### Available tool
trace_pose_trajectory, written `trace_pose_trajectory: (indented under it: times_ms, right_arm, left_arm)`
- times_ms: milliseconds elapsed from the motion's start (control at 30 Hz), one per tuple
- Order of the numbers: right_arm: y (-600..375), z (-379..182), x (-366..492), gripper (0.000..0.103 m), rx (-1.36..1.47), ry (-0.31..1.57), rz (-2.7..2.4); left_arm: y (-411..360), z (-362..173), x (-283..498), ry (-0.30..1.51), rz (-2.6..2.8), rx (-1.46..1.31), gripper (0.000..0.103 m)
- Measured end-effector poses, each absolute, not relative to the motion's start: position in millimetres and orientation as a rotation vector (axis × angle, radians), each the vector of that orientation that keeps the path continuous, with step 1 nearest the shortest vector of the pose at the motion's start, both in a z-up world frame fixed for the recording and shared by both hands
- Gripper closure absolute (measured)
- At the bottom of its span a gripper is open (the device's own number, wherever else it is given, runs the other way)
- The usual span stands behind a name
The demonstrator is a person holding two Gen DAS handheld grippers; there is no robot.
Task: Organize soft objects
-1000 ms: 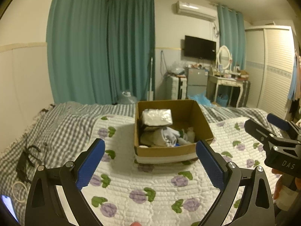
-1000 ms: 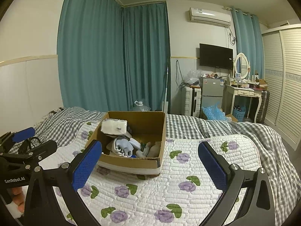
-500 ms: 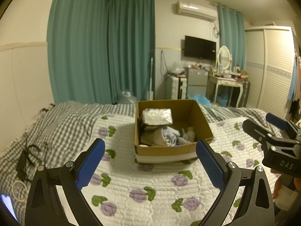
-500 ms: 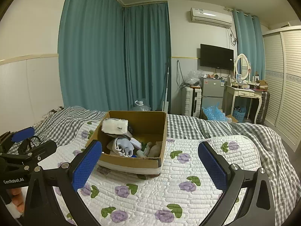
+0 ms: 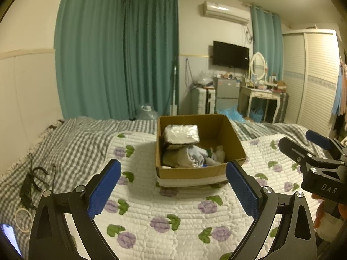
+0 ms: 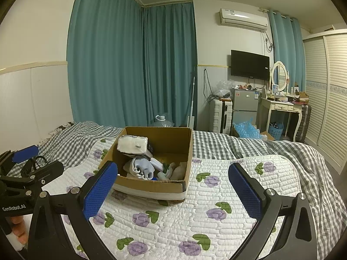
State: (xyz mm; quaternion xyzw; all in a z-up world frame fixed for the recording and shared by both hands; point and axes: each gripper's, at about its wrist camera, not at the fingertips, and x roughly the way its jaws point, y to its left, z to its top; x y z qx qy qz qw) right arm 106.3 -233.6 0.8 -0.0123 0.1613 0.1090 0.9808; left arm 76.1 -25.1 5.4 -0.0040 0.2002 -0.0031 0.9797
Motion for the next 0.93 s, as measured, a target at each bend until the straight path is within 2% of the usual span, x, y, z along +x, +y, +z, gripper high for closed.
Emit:
trace_pose_trajectory:
  times_ms: [933]
  right_arm:
    - [-238.3, -0.4, 108.6, 0.000, -0.025, 0.334, 0.224]
  left_arm:
    - [-23.6, 11.3, 74.4, 0.390, -0.008, 0.016, 0.004]
